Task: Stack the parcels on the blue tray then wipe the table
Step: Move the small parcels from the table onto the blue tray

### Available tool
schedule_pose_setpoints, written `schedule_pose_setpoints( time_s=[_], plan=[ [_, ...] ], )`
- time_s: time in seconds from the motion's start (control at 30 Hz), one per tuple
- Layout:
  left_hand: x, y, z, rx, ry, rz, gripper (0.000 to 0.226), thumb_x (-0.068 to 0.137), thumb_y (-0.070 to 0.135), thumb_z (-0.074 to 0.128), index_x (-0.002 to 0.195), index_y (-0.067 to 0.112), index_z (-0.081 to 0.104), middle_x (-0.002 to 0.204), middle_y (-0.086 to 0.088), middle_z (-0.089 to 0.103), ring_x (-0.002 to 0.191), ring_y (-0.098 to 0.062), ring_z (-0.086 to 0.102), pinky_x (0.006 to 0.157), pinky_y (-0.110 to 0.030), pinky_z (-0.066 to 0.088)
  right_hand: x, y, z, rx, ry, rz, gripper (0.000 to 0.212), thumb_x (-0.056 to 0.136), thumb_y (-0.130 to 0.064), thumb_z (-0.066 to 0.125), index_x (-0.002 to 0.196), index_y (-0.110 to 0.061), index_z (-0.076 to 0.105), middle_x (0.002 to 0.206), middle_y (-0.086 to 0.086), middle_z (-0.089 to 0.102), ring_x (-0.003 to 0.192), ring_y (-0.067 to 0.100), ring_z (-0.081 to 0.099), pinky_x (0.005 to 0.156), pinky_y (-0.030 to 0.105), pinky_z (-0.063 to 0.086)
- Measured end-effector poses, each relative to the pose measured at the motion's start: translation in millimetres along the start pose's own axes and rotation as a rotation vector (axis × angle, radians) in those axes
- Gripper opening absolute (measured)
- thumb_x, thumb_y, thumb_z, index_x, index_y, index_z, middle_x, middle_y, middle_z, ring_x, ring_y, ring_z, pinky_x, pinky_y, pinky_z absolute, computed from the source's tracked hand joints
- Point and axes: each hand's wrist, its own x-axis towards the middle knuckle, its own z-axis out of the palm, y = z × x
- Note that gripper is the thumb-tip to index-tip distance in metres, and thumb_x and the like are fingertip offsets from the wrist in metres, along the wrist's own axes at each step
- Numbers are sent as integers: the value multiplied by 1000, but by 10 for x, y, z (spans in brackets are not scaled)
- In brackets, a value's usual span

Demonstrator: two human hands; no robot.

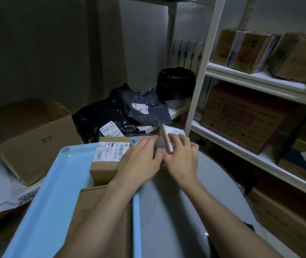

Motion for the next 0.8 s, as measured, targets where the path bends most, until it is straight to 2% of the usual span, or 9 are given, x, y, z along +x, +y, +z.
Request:
schedule_pose_setpoints(
  time_s=[0.1, 0.17, 0.23, 0.3, 0.4, 0.5, 0.6, 0.73, 0.8],
  plan=[
    [-32, 27, -60, -75, 64, -91, 45, 99, 41, 40, 141, 26, 42, 145, 2, 49, 132, -21, 43, 104, -39, 38, -125, -108, -298, 485, 130, 81, 49, 76, -36, 62, 124, -35, 61, 129, -7, 58, 114, 17, 48, 88, 34, 44],
    [-70, 42, -144, -118, 99, -138, 43, 100, 43, 39, 139, 26, 44, 144, 3, 50, 131, -21, 43, 104, -38, 37, -195, -255, -577, 947, 122, 263, 45, 72, -33, 59, 117, -32, 66, 118, -4, 67, 104, 15, 59, 76, 31, 48],
    [-155, 98, -268, -318, 129, -171, 42, 99, 47, 41, 134, 26, 50, 137, 3, 55, 127, -19, 48, 104, -38, 38, -287, -374, -807, 1430, -69, 478, 41, 75, -35, 56, 112, -25, 70, 105, 5, 72, 92, 22, 63, 70, 34, 48],
    [-305, 214, -451, -782, 120, -208, 44, 94, 54, 43, 125, 27, 58, 125, 7, 65, 120, -14, 57, 104, -40, 41, -455, -494, -967, 1723, -316, 619, 40, 82, -40, 50, 106, -16, 71, 98, 14, 72, 88, 30, 63, 74, 42, 49],
    [-552, 325, -655, -1212, 82, -207, 41, 91, 51, 48, 123, 29, 62, 115, 6, 72, 106, -15, 66, 100, -46, 48, -741, -652, -1024, 1971, -467, 714, 47, 81, -47, 50, 101, -11, 74, 102, 20, 69, 93, 36, 60, 74, 42, 49],
    [-846, 314, -725, -1232, 123, -192, 40, 88, 47, 54, 126, 35, 60, 122, 3, 69, 111, -22, 64, 98, -42, 46, -1044, -805, -951, 2170, -547, 751, 58, 75, -50, 57, 115, -9, 69, 113, 23, 65, 99, 38, 60, 75, 41, 52],
    [-1061, 205, -761, -1286, 171, -214, 38, 85, 40, 59, 123, 33, 62, 117, 0, 71, 103, -19, 63, 99, -44, 43, -1243, -882, -873, 2218, -594, 785, 61, 79, -51, 51, 117, -6, 68, 115, 26, 64, 99, 42, 59, 74, 43, 52],
    [-1226, 88, -847, -1282, 173, -242, 43, 82, 46, 63, 124, 34, 61, 126, -4, 68, 107, -23, 60, 106, -54, 39, -1370, -964, -833, 2178, -632, 783, 57, 84, -49, 44, 108, -4, 71, 110, 26, 66, 93, 41, 62, 75, 42, 49],
    [-1277, 81, -891, -1236, 203, -266, 44, 81, 52, 61, 123, 39, 61, 128, 1, 67, 114, -20, 61, 109, -53, 40, -1394, -1033, -846, 2073, -532, 706, 50, 85, -46, 44, 102, -8, 73, 104, 22, 69, 91, 37, 63, 74, 42, 50]
  ],
)
